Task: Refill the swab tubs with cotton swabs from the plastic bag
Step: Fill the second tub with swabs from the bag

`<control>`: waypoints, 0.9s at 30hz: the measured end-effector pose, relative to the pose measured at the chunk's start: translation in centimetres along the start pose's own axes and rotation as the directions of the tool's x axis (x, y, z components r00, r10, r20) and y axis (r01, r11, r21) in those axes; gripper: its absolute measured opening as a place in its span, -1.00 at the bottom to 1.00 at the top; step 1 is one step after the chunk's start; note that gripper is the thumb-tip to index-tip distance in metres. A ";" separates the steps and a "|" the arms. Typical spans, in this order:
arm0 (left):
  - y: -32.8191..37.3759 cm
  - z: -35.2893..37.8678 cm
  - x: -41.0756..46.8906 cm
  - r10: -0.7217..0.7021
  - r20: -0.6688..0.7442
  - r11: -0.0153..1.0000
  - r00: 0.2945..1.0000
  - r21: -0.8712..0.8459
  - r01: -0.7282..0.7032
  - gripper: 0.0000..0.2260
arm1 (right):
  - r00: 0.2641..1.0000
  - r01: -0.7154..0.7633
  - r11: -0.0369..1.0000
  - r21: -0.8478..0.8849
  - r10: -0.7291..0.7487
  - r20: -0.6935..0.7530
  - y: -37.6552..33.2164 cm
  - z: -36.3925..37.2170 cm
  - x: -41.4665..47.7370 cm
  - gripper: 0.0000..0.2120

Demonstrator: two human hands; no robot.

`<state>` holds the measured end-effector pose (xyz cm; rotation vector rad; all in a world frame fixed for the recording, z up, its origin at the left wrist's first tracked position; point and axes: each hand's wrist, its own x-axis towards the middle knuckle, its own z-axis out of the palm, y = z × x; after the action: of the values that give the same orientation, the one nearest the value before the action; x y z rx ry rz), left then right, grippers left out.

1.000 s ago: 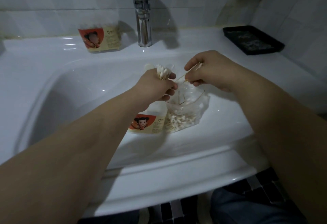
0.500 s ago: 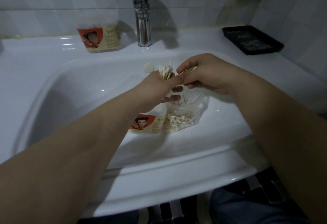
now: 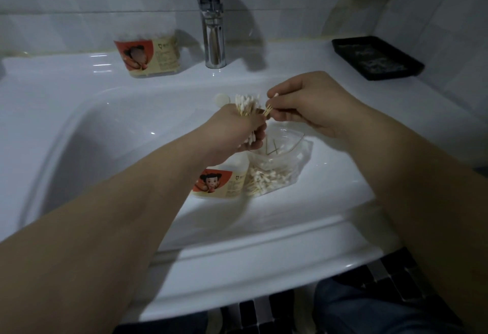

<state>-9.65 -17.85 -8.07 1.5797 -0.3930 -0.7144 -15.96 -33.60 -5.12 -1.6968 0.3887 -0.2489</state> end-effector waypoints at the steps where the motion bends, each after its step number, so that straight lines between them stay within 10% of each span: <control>1: -0.1 0.1 0.0 -0.005 -0.003 0.999 1.000 0.042 0.005 -0.92 | 1.000 0.019 0.999 -0.033 -0.019 0.013 0.2 0.1 0.0 -0.89; 16: -0.9 0.0 0.0 -0.031 0.044 0.997 0.999 0.071 0.028 -0.85 | 0.952 0.221 0.805 -0.550 -0.054 0.303 -0.3 0.9 -0.9 -0.52; 21: -0.6 0.4 0.0 0.026 0.011 0.998 1.000 0.063 -0.027 -0.84 | 0.995 -0.001 0.841 -0.542 0.057 0.086 0.1 0.5 -0.4 -0.68; 27: -0.3 0.3 0.2 0.067 -0.058 0.998 0.996 0.010 -0.066 -0.84 | 0.922 0.131 0.418 -0.899 0.281 0.265 1.5 1.6 -0.8 -0.73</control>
<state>-9.74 -18.15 -8.37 1.5836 -0.4040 -0.6154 -16.24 -32.04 -6.81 -2.7562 0.3142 0.4964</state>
